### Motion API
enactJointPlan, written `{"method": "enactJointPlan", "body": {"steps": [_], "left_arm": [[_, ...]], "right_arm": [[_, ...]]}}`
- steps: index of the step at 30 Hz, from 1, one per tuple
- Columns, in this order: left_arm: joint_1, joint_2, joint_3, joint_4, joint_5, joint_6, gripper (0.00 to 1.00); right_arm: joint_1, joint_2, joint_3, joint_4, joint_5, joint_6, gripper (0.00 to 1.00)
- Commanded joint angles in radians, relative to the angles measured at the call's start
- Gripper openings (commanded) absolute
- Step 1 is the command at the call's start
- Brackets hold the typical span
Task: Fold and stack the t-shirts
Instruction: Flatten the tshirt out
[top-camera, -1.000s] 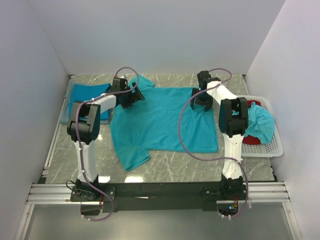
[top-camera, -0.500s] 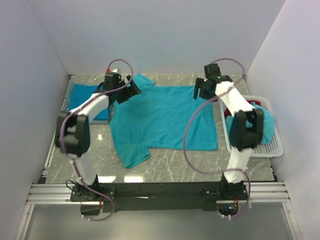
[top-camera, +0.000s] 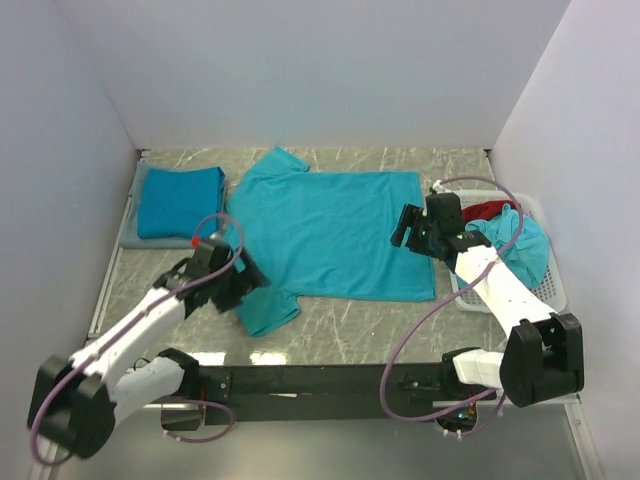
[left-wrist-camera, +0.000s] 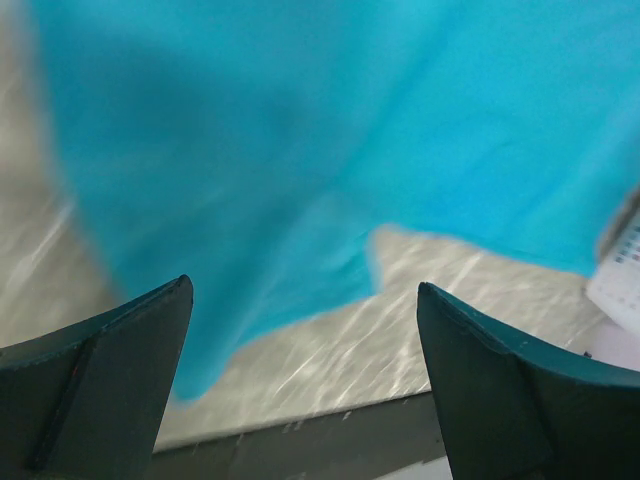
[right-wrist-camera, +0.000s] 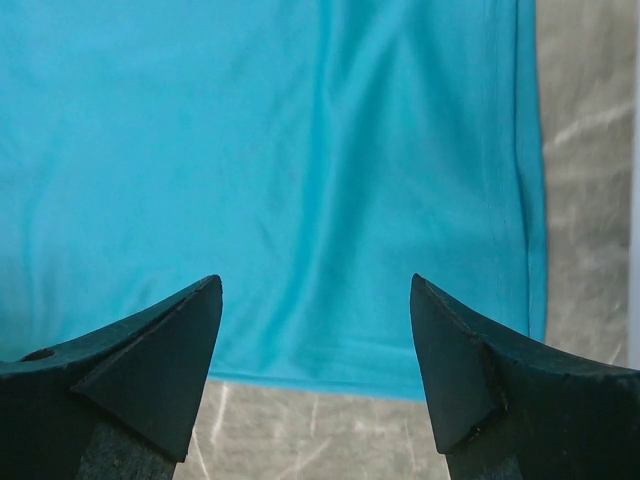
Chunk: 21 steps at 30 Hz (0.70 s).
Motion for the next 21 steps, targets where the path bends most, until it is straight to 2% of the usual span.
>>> {"method": "enactJointPlan", "body": {"steps": [1, 7, 11, 17, 21], "left_arm": [[-0.012, -0.154, -0.093, -0.188, -0.071, -0.171, 0.99], [-0.025, -0.271, -0.241, -0.163, 0.007, -0.25, 0.88], [-0.028, -0.249, -0.287, -0.092, 0.069, -0.251, 0.77], [-0.041, -0.186, -0.321, -0.031, 0.109, -0.236, 0.55], [-0.042, -0.182, -0.329, 0.0, 0.123, -0.222, 0.33]], "right_arm": [[-0.002, -0.062, -0.029, 0.092, -0.014, 0.033, 0.82], [-0.003, -0.079, -0.055, 0.084, 0.015, 0.039, 0.82], [-0.002, -0.082, -0.058, 0.078, 0.019, 0.045, 0.82], [-0.003, -0.1, -0.076, 0.058, 0.068, 0.059, 0.82], [-0.002, -0.123, -0.099, 0.017, 0.123, 0.082, 0.82]]}}
